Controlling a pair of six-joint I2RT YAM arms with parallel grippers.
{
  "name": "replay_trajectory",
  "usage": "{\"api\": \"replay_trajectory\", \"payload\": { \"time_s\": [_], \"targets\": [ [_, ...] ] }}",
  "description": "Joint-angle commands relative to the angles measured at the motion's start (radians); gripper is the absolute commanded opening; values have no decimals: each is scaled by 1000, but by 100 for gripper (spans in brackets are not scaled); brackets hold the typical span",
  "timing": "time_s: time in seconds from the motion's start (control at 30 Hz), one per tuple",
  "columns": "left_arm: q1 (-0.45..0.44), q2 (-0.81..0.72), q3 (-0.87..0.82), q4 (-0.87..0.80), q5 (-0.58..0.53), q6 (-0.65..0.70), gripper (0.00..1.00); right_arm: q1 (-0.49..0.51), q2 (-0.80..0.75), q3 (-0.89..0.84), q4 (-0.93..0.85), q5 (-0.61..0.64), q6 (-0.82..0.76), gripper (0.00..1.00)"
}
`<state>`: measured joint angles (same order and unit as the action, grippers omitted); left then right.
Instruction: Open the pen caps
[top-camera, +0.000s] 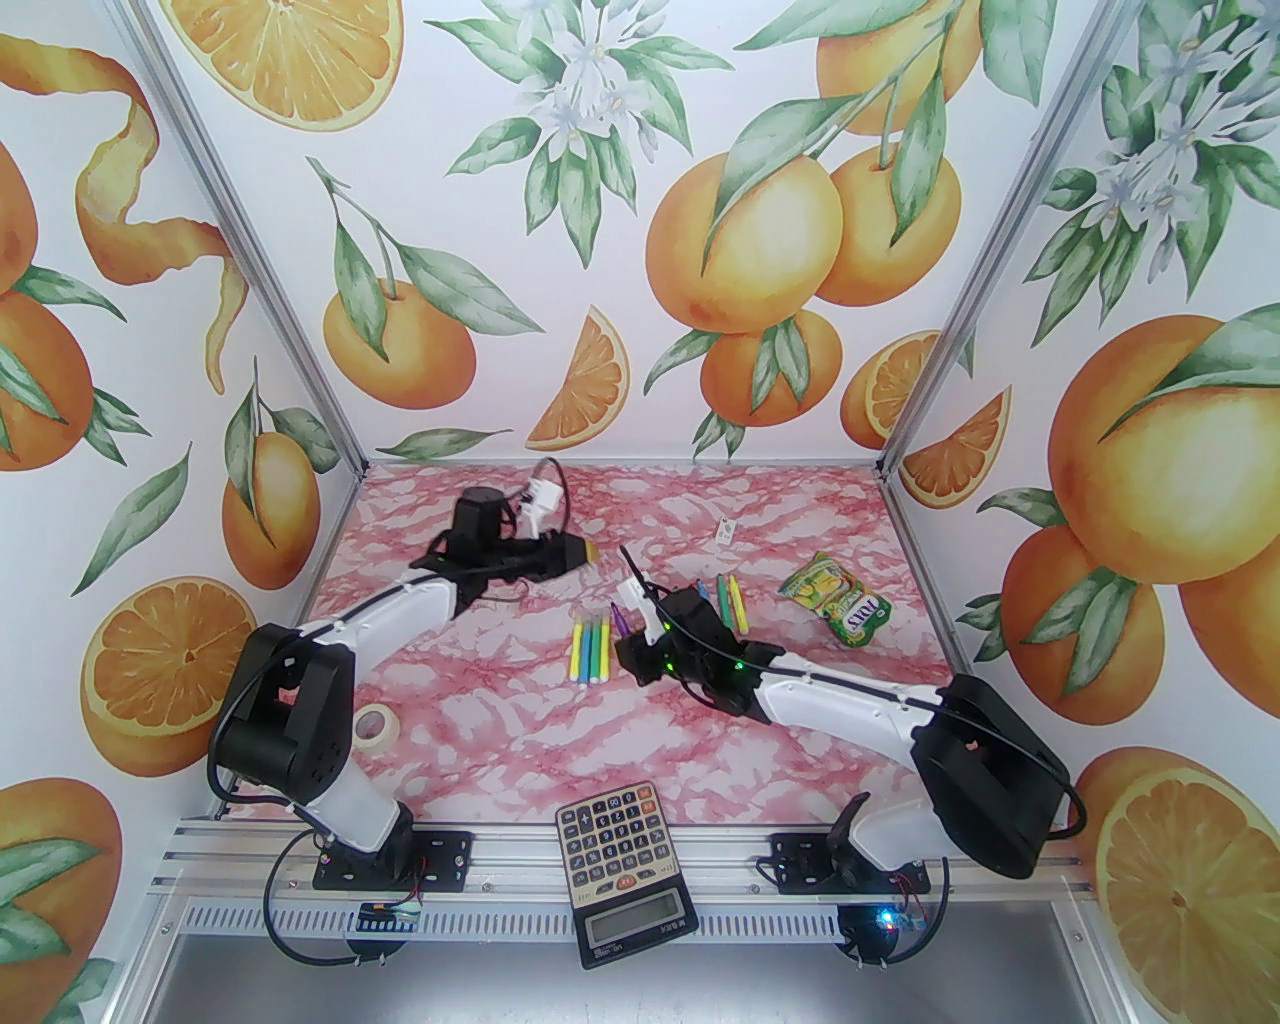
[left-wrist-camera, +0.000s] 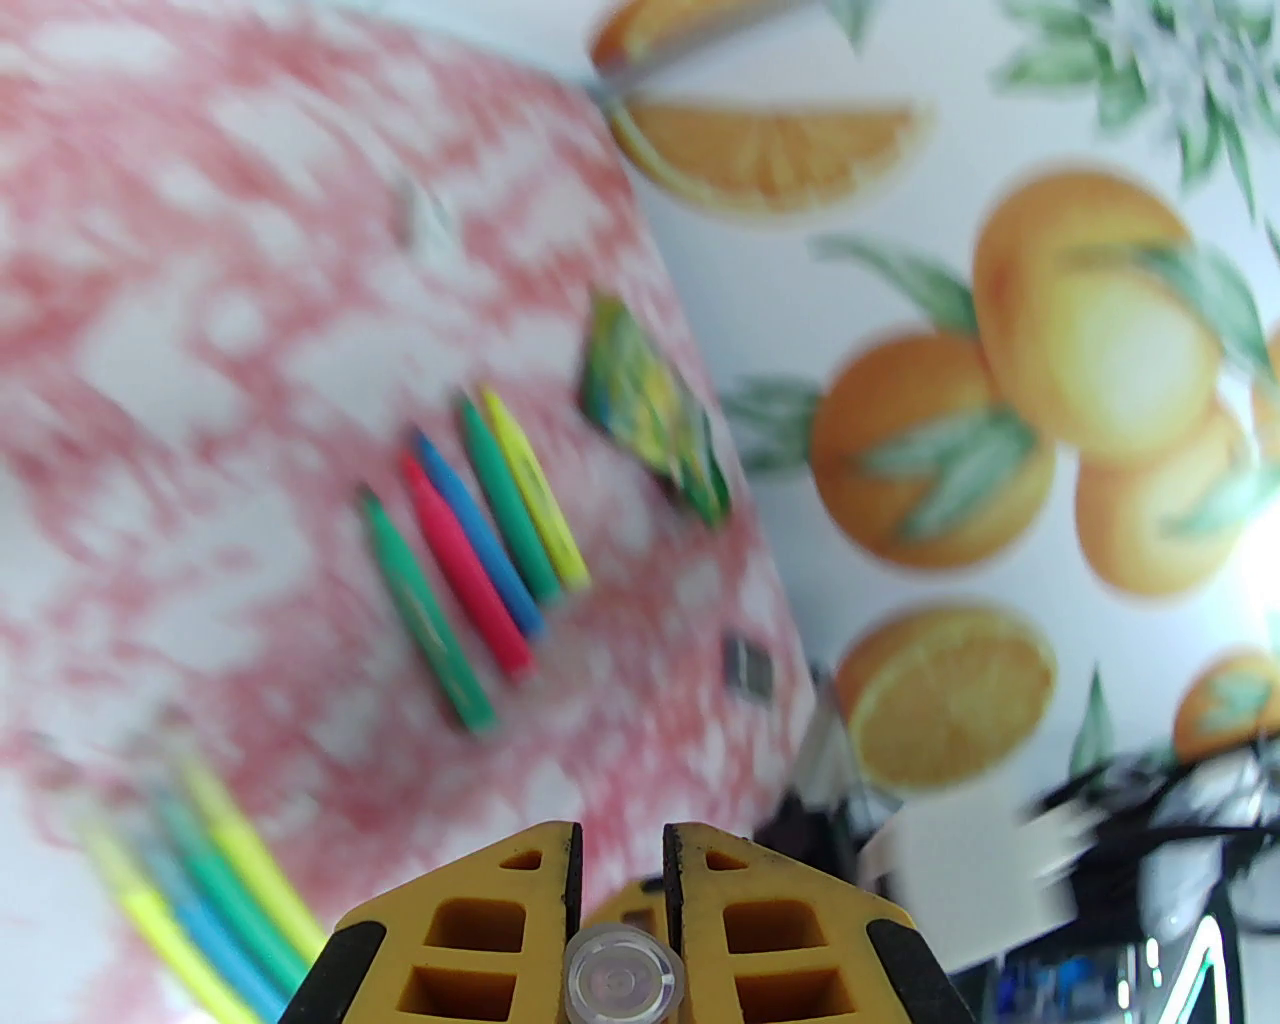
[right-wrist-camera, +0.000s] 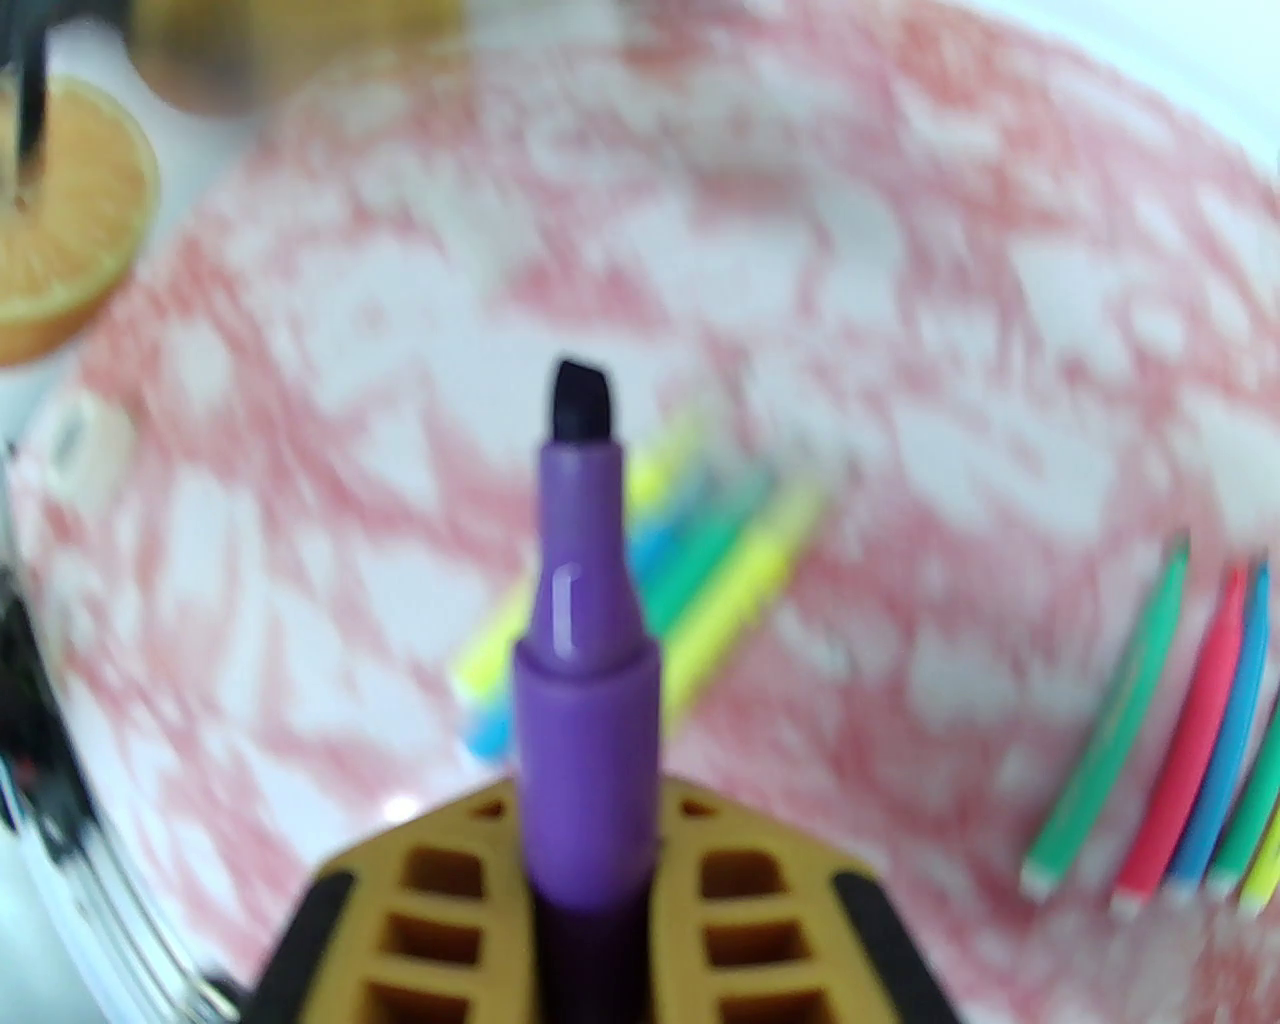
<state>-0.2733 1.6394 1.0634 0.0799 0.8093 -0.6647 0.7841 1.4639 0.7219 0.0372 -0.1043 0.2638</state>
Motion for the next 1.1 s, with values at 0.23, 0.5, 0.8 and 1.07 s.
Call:
{"api": "replay_trajectory", "payload": {
  "time_s": [0.23,0.5,0.8,1.07],
  "targets": [
    [5,16,142,-390,-281,247,0,-30,67,69,-70,157,37,0],
    [-10,88,200,-625,-546,407,0,-49,206,209,-166,301,91,0],
    [-97,242,300,-768,-791,478,0,-91,309,275,-209,330,157,2],
    [-115,331,346,-825,-880,493,0,-101,350,291,-219,331,166,9]
  ]
}}
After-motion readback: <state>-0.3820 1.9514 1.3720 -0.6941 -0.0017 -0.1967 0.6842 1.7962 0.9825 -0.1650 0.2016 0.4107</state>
